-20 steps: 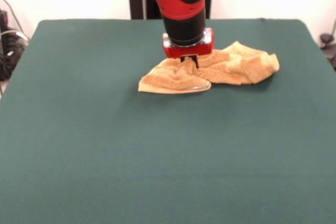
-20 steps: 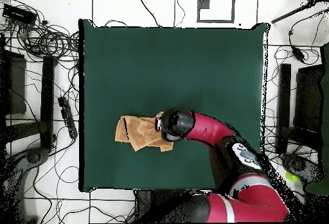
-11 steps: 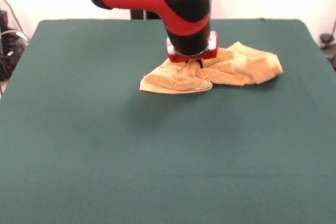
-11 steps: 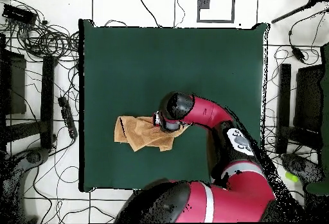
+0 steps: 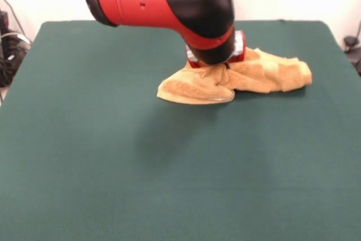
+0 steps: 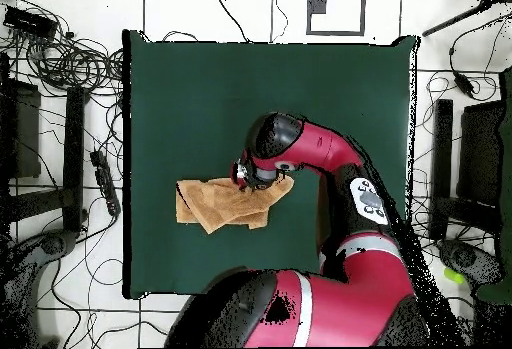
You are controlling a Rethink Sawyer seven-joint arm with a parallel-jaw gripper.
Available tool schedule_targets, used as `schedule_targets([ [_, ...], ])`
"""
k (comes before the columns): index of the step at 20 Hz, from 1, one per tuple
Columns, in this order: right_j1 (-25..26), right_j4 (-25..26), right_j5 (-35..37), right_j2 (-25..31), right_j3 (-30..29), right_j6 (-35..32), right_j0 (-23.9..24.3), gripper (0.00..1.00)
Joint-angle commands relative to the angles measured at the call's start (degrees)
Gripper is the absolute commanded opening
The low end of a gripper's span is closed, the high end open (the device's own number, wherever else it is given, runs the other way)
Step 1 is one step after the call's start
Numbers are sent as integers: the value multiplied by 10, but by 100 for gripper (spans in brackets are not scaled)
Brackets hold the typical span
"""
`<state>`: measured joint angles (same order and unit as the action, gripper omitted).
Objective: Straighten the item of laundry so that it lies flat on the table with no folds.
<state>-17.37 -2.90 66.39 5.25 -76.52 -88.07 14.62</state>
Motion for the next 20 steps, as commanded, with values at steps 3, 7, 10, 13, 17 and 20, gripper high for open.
schedule_targets([
  [3, -62, -82, 150, 30, 56, -188, -29, 0],
  [7, -103, -90, 141, 20, 17, -161, -29, 0],
  [10, -111, -82, 151, 9, 24, -163, -40, 0],
  [13, -112, -80, 165, 4, 40, -176, -47, 0],
  [17, -117, -84, 188, -2, 66, -198, -54, 0],
  [20, -122, -85, 203, -9, 80, -201, -59, 0],
])
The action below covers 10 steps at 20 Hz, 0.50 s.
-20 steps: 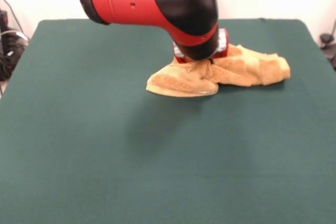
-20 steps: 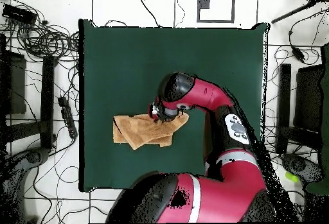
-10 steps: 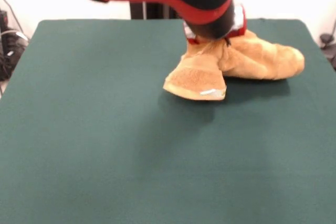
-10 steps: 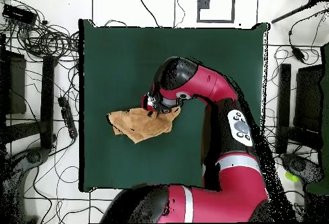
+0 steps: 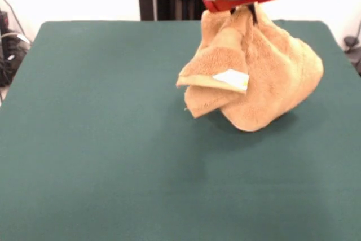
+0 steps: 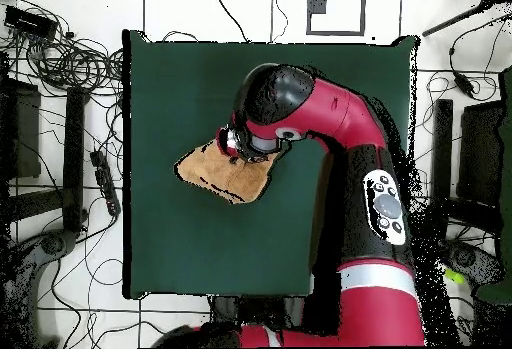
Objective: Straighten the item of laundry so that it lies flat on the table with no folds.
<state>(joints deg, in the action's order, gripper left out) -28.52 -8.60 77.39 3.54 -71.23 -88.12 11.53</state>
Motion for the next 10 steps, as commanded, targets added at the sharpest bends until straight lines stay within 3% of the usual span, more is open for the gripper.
schedule_targets([
  [1, -8, -29, 83, 7, 25, -197, -28, 0],
  [10, -85, -75, -115, 7, -152, -127, -13, 0],
])
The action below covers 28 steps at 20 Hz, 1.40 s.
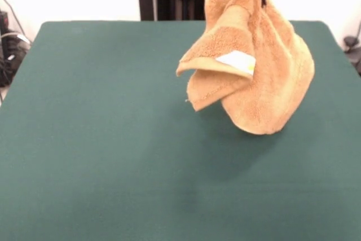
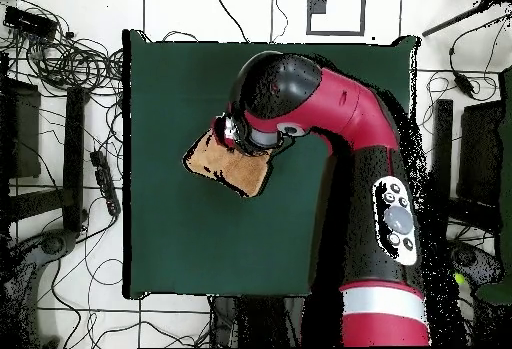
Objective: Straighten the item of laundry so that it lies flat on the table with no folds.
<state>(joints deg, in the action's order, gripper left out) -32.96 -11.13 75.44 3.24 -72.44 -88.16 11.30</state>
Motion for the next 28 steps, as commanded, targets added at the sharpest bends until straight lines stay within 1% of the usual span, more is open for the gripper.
schedule_targets([
  [1, -42, -53, -112, 13, -151, -119, -9, 0],
  [3, -47, -61, -150, 17, -180, -108, -6, 0],
  [7, -36, -49, -213, 27, -203, -81, -1, 0],
  [13, -15, -54, -316, 67, -253, -37, 35, 0],
  [17, 5, -46, -336, 81, -267, -31, 47, 0],
  [19, 14, -37, -334, 84, -265, -26, 50, 0],
  [21, 24, -25, -320, 78, -251, -31, 45, 0],
  [26, 73, -4, -316, 74, -213, -30, 43, 0],
  [28, 86, 1, -303, 70, -201, -34, 40, 0],
])
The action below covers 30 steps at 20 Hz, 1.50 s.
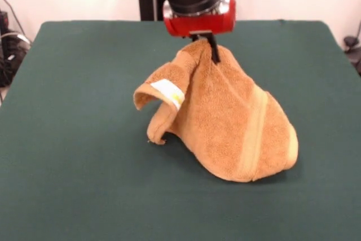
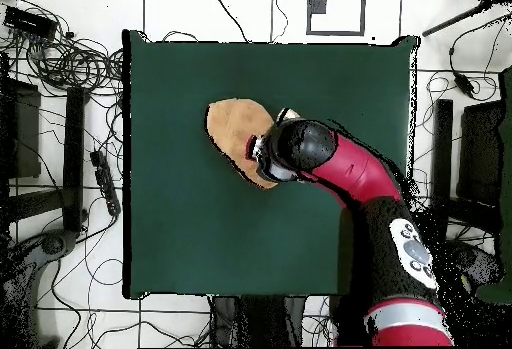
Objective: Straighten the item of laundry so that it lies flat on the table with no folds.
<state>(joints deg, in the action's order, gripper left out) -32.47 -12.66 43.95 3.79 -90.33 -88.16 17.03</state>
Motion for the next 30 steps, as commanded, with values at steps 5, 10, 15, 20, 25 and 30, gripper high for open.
schedule_targets([
  [5, 100, 22, 1, 49, -16, -55, -37, 0],
  [10, 106, 10, -14, 43, -23, -81, -50, 0],
  [15, 118, 1, -44, 51, -49, -74, -39, 0],
  [20, 118, 16, -120, 68, -108, -50, -19, 0],
  [25, 117, 28, -168, 78, -144, -49, -7, 0],
  [30, 119, 33, -179, 77, -153, -52, -6, 0],
])
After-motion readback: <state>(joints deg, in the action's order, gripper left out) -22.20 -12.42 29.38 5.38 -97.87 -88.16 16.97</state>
